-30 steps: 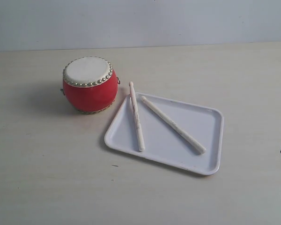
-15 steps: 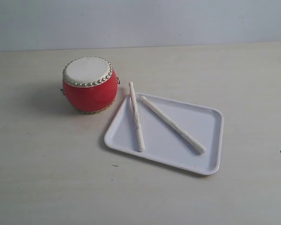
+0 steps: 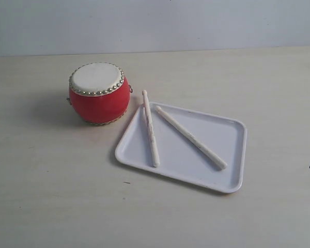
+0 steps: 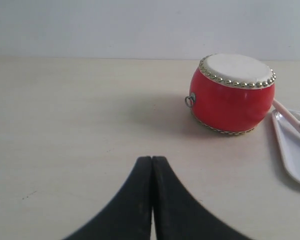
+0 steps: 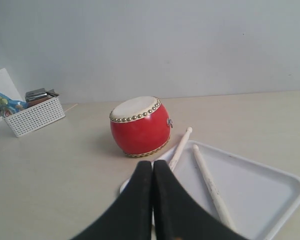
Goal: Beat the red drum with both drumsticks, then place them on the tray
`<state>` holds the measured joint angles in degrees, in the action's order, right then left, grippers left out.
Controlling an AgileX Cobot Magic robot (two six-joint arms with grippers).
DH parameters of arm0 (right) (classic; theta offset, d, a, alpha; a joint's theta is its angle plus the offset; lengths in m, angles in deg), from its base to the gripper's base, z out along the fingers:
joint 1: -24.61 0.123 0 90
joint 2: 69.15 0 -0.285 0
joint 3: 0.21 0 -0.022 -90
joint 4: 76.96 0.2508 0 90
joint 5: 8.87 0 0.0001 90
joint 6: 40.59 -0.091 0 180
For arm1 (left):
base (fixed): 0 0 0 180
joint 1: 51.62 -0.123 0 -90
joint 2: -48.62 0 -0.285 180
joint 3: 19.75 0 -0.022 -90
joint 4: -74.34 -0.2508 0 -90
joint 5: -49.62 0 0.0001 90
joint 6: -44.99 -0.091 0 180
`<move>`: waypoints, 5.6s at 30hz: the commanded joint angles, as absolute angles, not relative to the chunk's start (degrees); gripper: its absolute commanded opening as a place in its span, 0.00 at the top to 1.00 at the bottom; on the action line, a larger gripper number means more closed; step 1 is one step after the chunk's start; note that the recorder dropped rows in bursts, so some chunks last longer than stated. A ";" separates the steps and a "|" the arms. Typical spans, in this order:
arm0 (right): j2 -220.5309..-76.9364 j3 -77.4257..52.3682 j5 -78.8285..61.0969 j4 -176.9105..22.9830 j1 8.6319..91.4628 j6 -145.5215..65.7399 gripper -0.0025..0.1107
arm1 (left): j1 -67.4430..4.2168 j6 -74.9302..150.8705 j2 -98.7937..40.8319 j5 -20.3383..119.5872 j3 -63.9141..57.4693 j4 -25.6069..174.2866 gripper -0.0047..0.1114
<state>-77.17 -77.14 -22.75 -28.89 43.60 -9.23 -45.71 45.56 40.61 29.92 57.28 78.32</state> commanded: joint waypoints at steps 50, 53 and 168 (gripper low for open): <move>-76.94 -77.43 -22.65 -67.85 43.35 -39.65 0.98 | -45.87 45.37 40.83 30.04 57.47 78.72 0.96; -76.94 -77.43 -22.65 -67.96 43.35 -39.78 0.98 | -45.87 45.37 40.83 30.04 57.47 78.72 0.96; -76.94 -77.43 -28.86 -70.82 23.96 -39.52 0.98 | -45.90 45.37 40.83 29.29 57.47 78.72 0.96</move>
